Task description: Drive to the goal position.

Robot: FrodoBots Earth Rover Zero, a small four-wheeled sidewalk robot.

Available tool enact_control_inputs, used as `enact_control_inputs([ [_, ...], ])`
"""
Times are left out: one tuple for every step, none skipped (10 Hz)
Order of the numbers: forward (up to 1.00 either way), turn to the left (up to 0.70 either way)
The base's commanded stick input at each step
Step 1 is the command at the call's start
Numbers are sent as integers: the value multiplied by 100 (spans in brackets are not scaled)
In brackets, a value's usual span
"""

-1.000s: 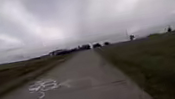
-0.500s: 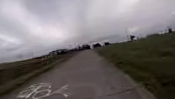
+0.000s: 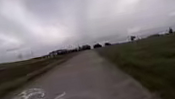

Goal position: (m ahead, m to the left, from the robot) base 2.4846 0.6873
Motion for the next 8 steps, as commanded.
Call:
enact_control_inputs([
  [70,0],
  [70,0],
  [70,0],
  [70,0],
  [70,0],
  [70,0],
  [70,0],
  [70,0],
])
